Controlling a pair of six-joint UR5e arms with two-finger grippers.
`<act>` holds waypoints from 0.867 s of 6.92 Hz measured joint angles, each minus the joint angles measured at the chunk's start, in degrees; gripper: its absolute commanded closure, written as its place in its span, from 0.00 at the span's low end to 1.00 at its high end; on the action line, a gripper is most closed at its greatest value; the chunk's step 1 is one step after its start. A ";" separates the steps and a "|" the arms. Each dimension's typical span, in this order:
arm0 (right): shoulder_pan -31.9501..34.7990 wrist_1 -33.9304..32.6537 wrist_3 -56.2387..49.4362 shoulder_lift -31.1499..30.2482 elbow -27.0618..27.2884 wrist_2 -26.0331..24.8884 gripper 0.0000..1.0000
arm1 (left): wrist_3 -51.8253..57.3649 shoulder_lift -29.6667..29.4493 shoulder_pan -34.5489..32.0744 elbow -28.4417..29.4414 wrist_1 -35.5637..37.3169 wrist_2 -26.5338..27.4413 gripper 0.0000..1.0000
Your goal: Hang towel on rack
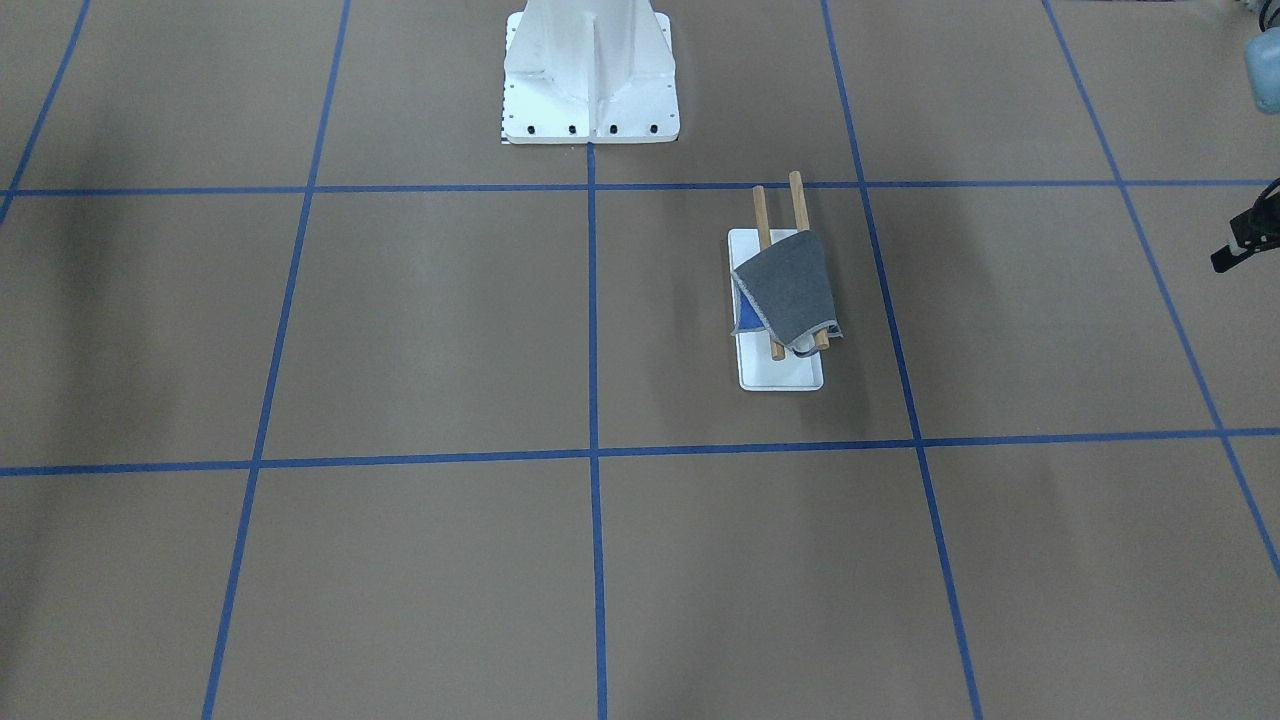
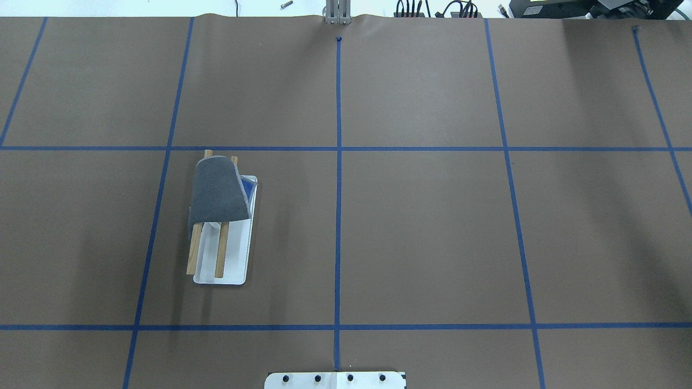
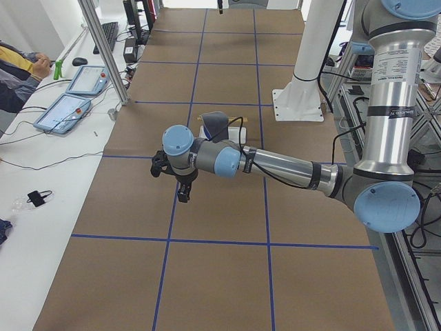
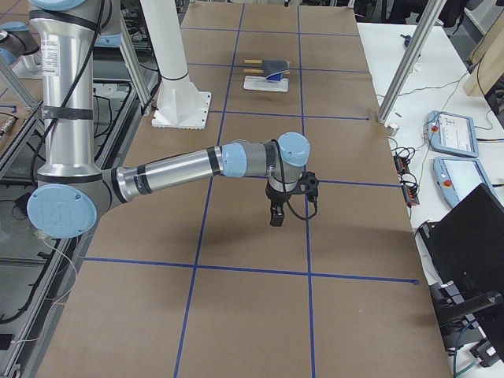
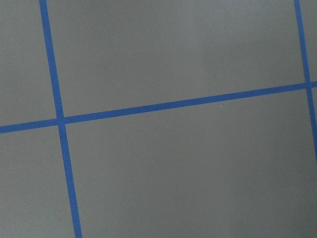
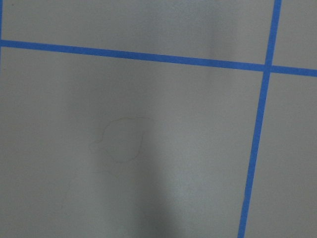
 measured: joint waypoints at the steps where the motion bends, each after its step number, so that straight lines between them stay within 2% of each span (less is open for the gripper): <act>1: 0.63 0.18 -1.36 -0.66 -0.18 -0.09 0.00 | -0.02 0.15 -0.01 -1.44 0.83 0.29 0.02; 6: 1.22 0.35 -2.16 -1.19 -0.22 -0.01 0.00 | 1.21 1.93 0.31 -1.83 0.52 3.83 0.02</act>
